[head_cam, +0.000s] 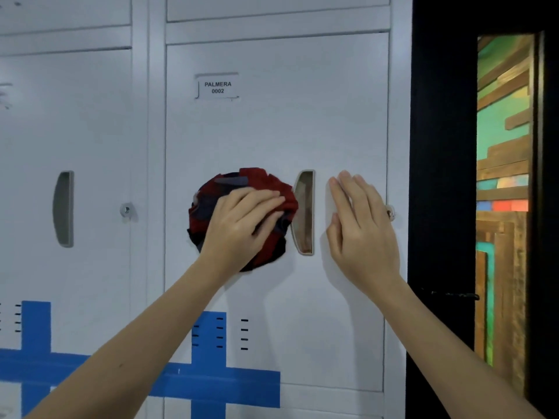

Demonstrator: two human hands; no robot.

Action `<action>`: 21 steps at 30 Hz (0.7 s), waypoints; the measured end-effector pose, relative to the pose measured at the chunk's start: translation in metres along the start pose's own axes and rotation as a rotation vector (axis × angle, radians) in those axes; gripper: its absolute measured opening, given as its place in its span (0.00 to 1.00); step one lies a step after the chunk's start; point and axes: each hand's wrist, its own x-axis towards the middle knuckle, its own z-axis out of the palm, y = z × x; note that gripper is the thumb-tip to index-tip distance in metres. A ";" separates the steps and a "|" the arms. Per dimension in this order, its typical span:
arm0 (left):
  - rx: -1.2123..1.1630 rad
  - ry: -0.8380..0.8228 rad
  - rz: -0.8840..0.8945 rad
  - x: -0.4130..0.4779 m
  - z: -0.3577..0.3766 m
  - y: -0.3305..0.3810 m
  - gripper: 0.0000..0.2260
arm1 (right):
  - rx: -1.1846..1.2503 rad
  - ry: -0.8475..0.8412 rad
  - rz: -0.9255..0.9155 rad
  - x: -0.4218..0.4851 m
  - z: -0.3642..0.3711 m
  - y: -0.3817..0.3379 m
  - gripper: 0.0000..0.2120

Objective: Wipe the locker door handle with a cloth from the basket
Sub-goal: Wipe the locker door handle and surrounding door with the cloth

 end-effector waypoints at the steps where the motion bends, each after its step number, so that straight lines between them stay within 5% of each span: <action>1: -0.013 0.015 -0.052 0.009 0.003 0.000 0.09 | 0.003 -0.002 0.001 0.001 0.000 0.000 0.20; 5: -0.088 0.036 -0.177 0.035 0.018 0.018 0.09 | 0.006 -0.013 0.003 0.002 -0.002 0.000 0.20; 10: -0.081 -0.027 -0.038 0.007 0.007 0.009 0.09 | -0.013 -0.014 -0.003 -0.001 -0.001 0.000 0.21; 15: -0.131 0.026 -0.184 0.044 0.019 0.012 0.09 | -0.015 0.001 -0.002 0.001 0.000 0.000 0.21; 21: -0.108 -0.043 -0.018 0.010 0.006 0.007 0.09 | -0.011 0.000 0.005 0.001 0.000 0.000 0.20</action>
